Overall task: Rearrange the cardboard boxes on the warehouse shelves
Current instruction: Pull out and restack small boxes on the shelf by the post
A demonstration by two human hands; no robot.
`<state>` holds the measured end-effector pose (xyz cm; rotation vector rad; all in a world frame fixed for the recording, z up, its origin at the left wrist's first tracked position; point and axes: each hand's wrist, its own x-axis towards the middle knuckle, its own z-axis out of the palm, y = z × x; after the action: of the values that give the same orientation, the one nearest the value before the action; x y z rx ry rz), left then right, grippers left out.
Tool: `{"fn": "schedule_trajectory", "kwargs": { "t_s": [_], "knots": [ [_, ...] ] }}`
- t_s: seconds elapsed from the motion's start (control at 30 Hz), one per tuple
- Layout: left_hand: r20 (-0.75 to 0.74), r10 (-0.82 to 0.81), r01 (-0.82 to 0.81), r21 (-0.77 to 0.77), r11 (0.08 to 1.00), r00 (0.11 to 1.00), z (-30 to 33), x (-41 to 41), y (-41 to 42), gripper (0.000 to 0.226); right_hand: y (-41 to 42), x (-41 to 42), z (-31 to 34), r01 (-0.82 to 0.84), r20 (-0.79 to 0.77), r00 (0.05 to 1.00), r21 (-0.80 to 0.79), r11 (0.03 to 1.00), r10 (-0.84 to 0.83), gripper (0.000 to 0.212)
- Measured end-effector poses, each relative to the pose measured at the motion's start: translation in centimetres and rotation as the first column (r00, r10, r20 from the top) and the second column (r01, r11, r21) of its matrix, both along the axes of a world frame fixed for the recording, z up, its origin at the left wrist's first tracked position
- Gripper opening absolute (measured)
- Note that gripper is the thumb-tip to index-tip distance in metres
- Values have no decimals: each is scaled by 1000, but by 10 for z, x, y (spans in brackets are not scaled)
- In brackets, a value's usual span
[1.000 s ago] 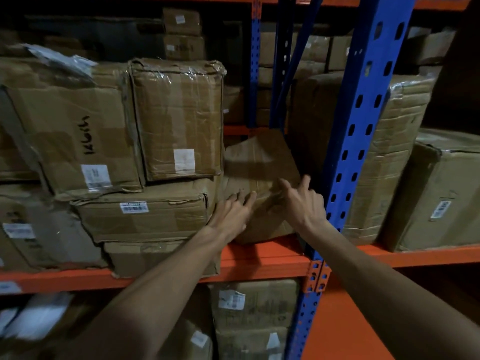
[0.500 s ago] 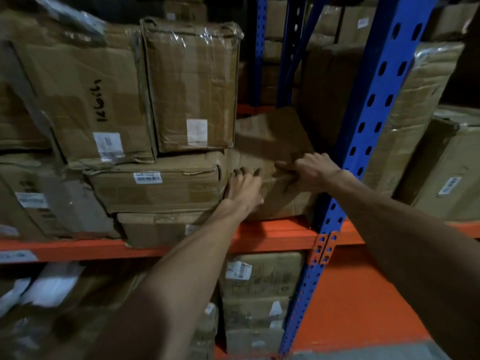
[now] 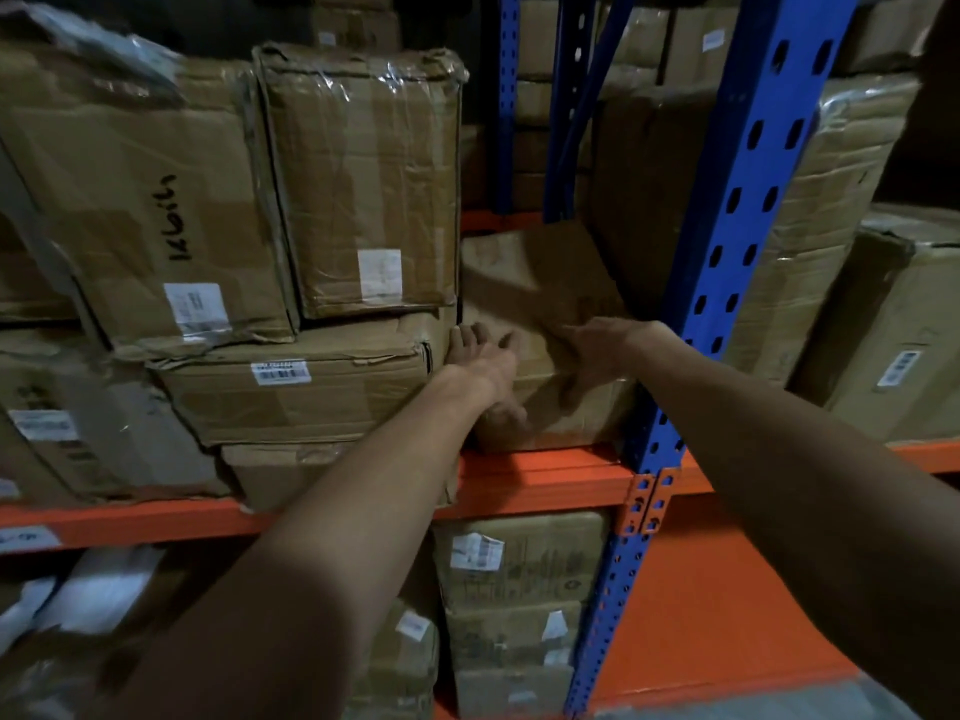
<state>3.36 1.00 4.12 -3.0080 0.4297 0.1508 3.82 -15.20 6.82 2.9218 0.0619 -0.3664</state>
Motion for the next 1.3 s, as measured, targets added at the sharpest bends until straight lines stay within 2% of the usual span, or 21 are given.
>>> {"fn": "schedule_trajectory", "kwargs": {
  "t_s": [0.07, 0.13, 0.17, 0.27, 0.3, 0.47, 0.53, 0.63, 0.87, 0.97, 1.07, 1.13, 1.17, 1.2, 1.23, 1.3],
  "knots": [
    [61, -47, 45, 39, 998, 997, -12, 6, -3, 99, -18, 27, -14, 41, -19, 999, 95, 995, -39, 148],
    [158, -72, 76, -14, 997, 985, -14, 11, -4, 71, -21, 41, -16, 56, -23, 998, 78, 995, -55, 149],
    [169, -66, 75, -49, 996, 983, -14, 11, -2, 62, -15, 39, -9, 34, -44, 999, 36, 999, -32, 141],
    [178, -67, 92, -133, 987, 982, -13, 9, 2, 46, 1, 29, 9, -14, -54, 998, -6, 1000, 14, 94],
    [189, -71, 99, -141, 985, 979, -12, 5, 1, 42, 2, 26, 11, -35, -40, 999, -22, 999, 34, 85],
    [234, -117, 138, -75, 988, 965, -4, -11, -1, 32, 0, 3, 17, -151, 13, 988, 14, 988, 151, 50],
    [225, -129, 157, -110, 981, 966, 3, -16, -2, 24, -4, 2, 17, -155, 41, 987, 74, 985, 152, 42],
    [180, -127, 158, -170, 973, 975, 14, -17, 1, 21, -9, 2, 14, -166, 80, 984, 106, 980, 158, 47],
    [152, -62, 103, -279, 955, 986, 11, -23, 6, 28, -10, 2, 16, -186, 43, 982, 115, 976, 182, 53],
    [160, -68, 107, -252, 962, 985, 16, -28, 4, 24, -6, 0, 19, -171, 13, 985, 72, 983, 170, 58],
    [121, -99, 119, -170, 978, 988, 22, -33, 9, 26, -1, 0, 26, -153, -55, 987, -34, 988, 151, 81],
    [84, -160, 166, -64, 984, 983, 28, -39, 15, 30, 3, -1, 38, -122, -84, 989, -28, 992, 120, 71],
    [99, -192, 196, -30, 980, 976, 34, -41, 21, 32, 5, -1, 47, -95, -41, 995, 20, 995, 95, 65],
    [156, -226, 233, -29, 972, 962, 41, -43, 28, 32, 8, -2, 58, -82, 45, 996, 91, 992, 79, 65],
    [282, -254, 287, -82, 954, 925, 47, -45, 36, 32, 13, -5, 74, -106, 151, 985, 168, 980, 80, 71],
    [642, -201, 431, -223, 875, 740, 58, -47, 57, 37, 27, -8, 110, -208, 371, 925, 309, 928, 84, 97]
  ]
}}
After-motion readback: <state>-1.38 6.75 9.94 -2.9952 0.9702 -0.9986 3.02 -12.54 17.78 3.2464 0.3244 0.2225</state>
